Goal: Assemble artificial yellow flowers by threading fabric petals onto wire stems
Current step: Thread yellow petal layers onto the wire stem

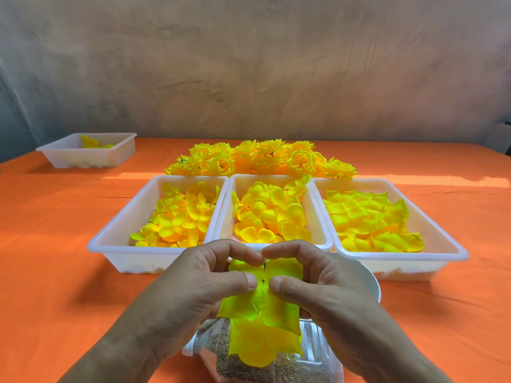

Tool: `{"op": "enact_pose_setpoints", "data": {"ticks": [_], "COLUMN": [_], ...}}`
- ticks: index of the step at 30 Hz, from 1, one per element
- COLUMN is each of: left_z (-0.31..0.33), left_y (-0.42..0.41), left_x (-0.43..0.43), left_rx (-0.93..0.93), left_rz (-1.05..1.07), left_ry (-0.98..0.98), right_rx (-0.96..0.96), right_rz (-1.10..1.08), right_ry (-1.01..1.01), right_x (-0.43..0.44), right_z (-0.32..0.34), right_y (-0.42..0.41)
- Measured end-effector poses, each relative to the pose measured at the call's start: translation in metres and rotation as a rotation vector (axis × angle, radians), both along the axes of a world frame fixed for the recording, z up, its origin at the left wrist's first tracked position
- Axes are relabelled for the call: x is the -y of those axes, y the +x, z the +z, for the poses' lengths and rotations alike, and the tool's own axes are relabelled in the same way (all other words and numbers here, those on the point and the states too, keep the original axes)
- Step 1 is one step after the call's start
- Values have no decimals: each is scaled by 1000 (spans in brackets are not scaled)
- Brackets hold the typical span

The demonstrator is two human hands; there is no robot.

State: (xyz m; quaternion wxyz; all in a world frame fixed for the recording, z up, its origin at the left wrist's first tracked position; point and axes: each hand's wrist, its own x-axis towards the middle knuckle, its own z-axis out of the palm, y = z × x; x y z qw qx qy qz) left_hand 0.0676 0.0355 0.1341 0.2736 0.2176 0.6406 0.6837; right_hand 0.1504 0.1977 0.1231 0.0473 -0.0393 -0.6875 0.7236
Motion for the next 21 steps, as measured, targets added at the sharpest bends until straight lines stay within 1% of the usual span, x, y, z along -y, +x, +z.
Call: {"op": "enact_pose_setpoints", "data": {"ticks": [5, 9, 14, 21], "left_z": [-4, -10, -20, -23], "left_y": [0, 3, 7, 16], "left_x": [0, 0, 1, -1], "left_rx": [32, 79, 53, 44], "left_rz": [-9, -22, 32, 34], "left_ry": [-22, 9, -19, -16], "right_rx": [-12, -14, 3, -3], "right_rz": [15, 24, -23, -105], "right_ry": [2, 9, 44, 186], "right_x": [-2, -5, -5, -10], "right_z": [-1, -2, -8, -18], "right_y": [-2, -1, -6, -10]}}
